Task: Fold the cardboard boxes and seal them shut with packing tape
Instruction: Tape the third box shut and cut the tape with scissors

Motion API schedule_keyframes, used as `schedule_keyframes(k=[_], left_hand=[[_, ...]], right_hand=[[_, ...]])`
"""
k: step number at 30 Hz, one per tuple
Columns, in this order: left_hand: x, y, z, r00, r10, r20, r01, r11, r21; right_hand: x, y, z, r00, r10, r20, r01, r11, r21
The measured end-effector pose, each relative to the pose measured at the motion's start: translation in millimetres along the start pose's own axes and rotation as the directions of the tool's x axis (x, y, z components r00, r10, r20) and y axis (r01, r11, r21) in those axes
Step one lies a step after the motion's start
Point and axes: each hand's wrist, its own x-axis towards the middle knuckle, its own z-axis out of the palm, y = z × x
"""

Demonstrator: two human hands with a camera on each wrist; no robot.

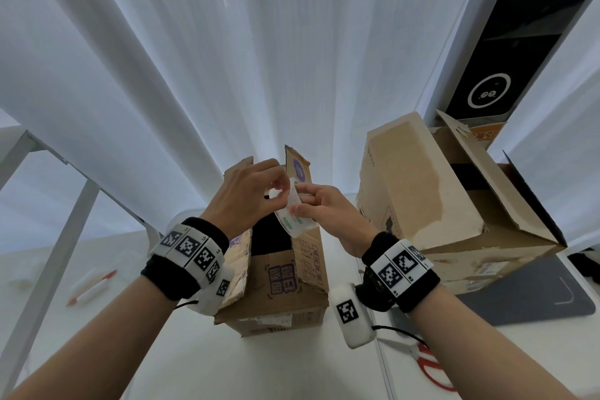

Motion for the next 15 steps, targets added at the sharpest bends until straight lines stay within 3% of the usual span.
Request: schedule_keyframes(k=[6, 10, 15], left_hand=[[-6.0, -0.7, 5.2, 0.992, -0.041, -0.117, 0.022, 0.987, -0.156], [-5.7, -0.1, 7.9, 0.956, -0.215, -0.198, 0.147, 0.939, -0.310], [-3.1, 2.4, 8.8, 0.932, -0.269, -0.241, 0.187, 0.930, -0.318]], right_hand=[[-1.3, 2.2, 1.0, 1.000, -0.022, 0.012, 0.022, 0.998, 0.052], [-3.1, 1.3, 3.7, 0.999, -0.048, -0.007, 0.048, 0.998, 0.044], [-9.7, -3.1, 3.3, 0.995, -0.064, 0.081, 0.062, 0.998, 0.026]])
